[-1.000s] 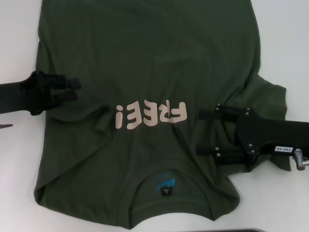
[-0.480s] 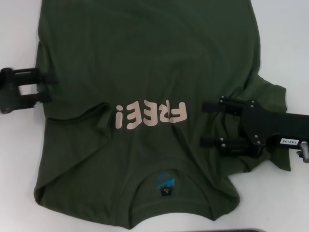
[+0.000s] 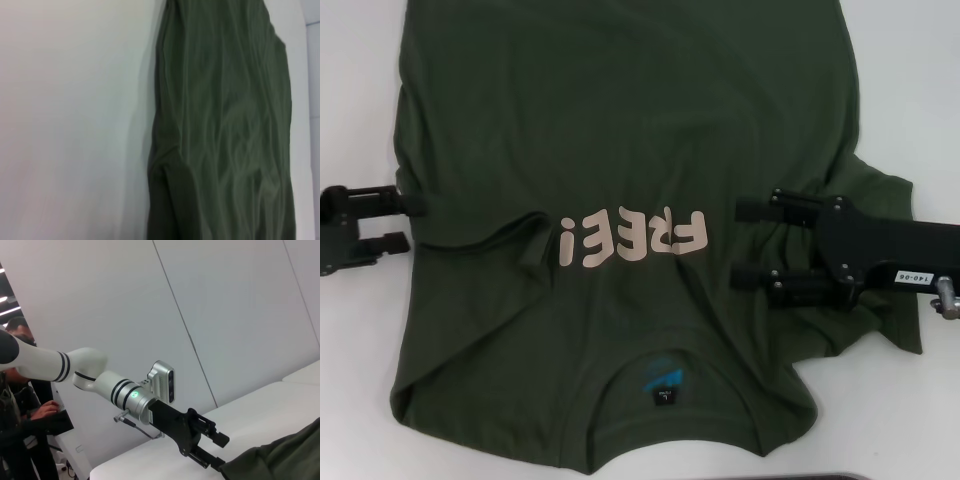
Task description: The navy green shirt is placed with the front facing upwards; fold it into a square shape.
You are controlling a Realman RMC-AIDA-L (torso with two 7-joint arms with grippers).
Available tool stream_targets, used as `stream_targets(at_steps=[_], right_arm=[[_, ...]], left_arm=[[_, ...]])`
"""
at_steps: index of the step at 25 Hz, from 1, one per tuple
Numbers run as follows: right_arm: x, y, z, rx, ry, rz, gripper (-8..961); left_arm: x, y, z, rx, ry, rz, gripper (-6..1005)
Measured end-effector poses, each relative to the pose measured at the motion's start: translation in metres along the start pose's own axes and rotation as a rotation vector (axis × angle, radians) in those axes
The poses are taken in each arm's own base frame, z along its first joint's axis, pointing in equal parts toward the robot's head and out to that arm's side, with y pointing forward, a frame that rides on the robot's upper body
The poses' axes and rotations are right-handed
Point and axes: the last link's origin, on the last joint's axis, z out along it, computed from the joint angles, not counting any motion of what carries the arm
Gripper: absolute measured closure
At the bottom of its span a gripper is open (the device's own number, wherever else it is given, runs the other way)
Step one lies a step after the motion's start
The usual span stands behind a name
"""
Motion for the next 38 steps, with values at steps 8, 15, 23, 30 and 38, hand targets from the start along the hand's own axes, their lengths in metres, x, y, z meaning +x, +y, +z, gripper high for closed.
stream_targets(at_steps=[8,15,23,30,38], right_arm=[[0.002,0.000,-0.003,0.007,0.004,0.004,38],[0.002,0.000,-0.004,0.012,0.002,0.004,38],[0.003,-0.001,-0.003,0.021,0.004,0.005,38],[-0.002,-0.001,0.000,-0.003,-0.001,0.023,38],[-0.022,-0.017,-0.002,0.042,0.000,0.291,38]], left_arm=[[0.001,0.010,0.024,0.011,-0.034,0.017,325],[0.011,0.057,0.007,-0.361,0.059,0.072,326],[0.013,0.039,-0.016,-0.330,0.122,0.030,326],[0.002,0.039,-0.021,-0.355,0.089,0.134,326],[-0.031,0.036,-0.023,-0.398,0.014,0.549,327]])
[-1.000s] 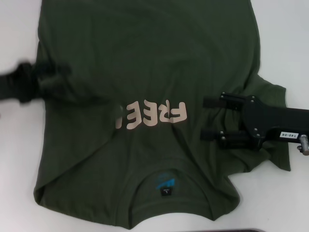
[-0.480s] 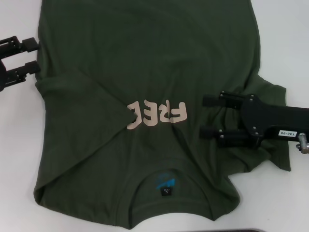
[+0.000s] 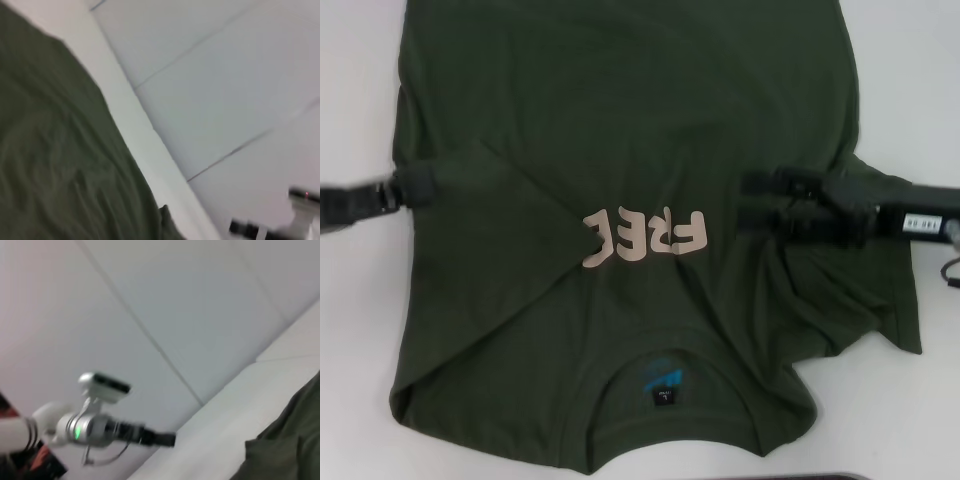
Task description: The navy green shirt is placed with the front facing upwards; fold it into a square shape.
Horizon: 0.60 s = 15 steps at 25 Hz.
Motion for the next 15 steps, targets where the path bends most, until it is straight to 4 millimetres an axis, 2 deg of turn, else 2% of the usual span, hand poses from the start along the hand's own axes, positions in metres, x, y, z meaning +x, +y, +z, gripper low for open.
stream_targets(at_steps=[8,11,15], right_arm=[[-0.005,-0.004,-0.006,0.034,-0.063,0.102,39],[-0.005,-0.003,-0.013,0.037,-0.049,0.148,39],[-0.005,-0.012,-0.041,0.131,0.038,0.314,39]], left_arm=[[-0.043,0.005,0.000,-0.040,0.029,0.426,327],[-0.049,0.007,0.001,-0.043,0.026,0.440,327],[-0.051,0.010,0.001,-0.065,0.020,0.442,327]])
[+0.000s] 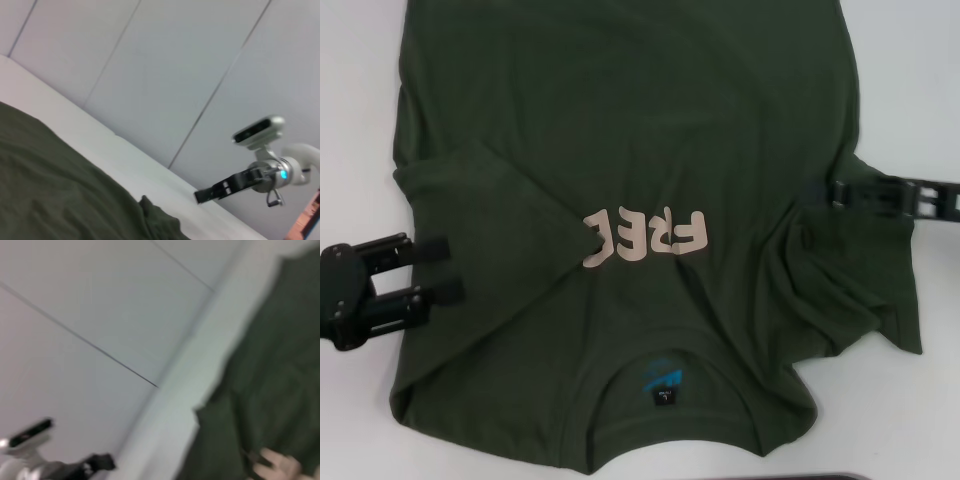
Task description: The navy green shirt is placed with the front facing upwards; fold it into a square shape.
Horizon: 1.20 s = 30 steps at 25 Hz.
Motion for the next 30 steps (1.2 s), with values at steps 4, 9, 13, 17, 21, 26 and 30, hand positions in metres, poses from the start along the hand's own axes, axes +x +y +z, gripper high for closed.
stream_targets(at_steps=[4,9,13,17,21,26,30], right_arm=[[-0.006,-0.006,-0.038,0.091,0.071,0.119,39],[-0.015,-0.011,-0.083,0.271,0.112,0.214,39],[-0.018,-0.015,-0.100,0.370,0.105,0.256,39],[-0.021,-0.021,-0.104,0.426,0.090,0.292,39],[-0.024,-0.026,-0.104,0.465,0.085,0.287,39],[-0.024,-0.031,-0.104,0.512,0.109,0.299,39],[-0.024,-0.034,-0.101,0.527,0.122,0.309,39]], left_arm=[[0.001,0.004,0.000,-0.030,-0.023,0.016,328],[-0.002,0.007,0.002,-0.064,-0.075,0.019,328],[-0.001,0.008,0.003,-0.072,-0.072,0.013,328],[0.005,0.005,0.007,-0.079,-0.069,-0.034,328],[0.009,0.004,0.008,-0.095,-0.092,-0.058,328],[0.008,0.006,0.011,-0.116,-0.118,-0.057,328],[0.005,0.007,0.012,-0.117,-0.122,-0.060,329]])
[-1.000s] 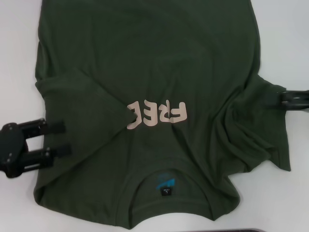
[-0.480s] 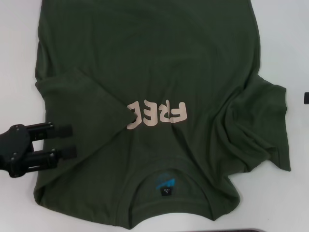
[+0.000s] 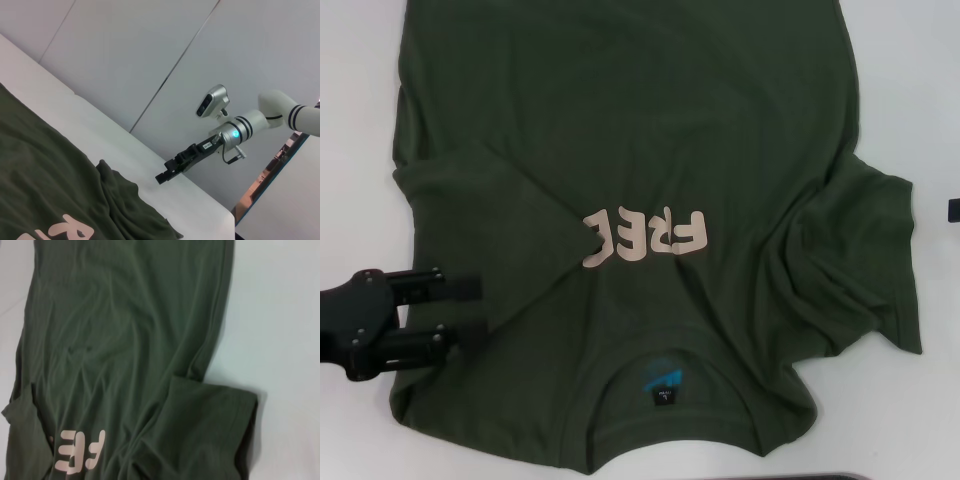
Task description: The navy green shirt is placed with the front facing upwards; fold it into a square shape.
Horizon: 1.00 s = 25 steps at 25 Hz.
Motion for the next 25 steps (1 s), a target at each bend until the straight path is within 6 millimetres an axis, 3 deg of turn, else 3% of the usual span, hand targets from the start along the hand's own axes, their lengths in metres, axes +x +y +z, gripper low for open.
stream_targets(at_steps=[16,25], right_arm=[[0.000,0.003,0.024,-0.014,-0.008,0.073,39],[-0.001,-0.002,0.027,-0.002,-0.030,0.121,39]], left_arm=[[-0.002,0.000,0.000,0.003,0.007,-0.010,329],[-0.002,0.001,0.000,0.002,0.006,-0.011,330]])
